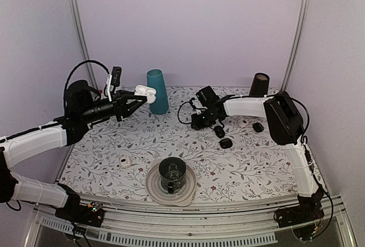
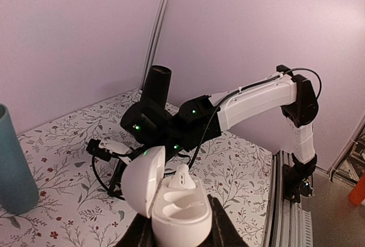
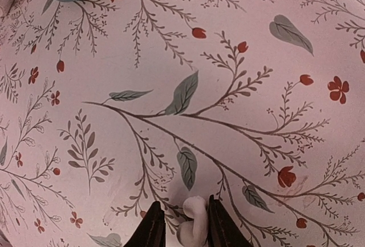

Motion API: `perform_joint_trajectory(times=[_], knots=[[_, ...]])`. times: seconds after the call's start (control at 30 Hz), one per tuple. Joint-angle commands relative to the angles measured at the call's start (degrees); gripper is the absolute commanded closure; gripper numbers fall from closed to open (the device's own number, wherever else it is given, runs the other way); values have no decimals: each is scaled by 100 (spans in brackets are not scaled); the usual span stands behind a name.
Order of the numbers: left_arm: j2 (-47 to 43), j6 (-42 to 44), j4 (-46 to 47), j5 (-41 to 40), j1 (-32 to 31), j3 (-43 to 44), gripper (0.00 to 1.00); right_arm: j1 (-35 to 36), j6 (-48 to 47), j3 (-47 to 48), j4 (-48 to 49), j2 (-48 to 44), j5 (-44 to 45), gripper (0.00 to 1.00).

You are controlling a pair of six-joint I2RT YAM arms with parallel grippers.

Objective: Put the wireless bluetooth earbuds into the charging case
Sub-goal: Pick up the left earbud from the center of the board.

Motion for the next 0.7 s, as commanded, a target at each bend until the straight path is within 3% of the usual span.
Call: perform_joint_trajectory(times=[0.0, 0.67], knots=[[-35, 69, 50, 24, 77, 166, 100, -77, 88, 167, -59, 89, 14, 74], [-25, 60, 24, 32, 82, 202, 100, -103, 112, 204, -7, 44, -77, 80]])
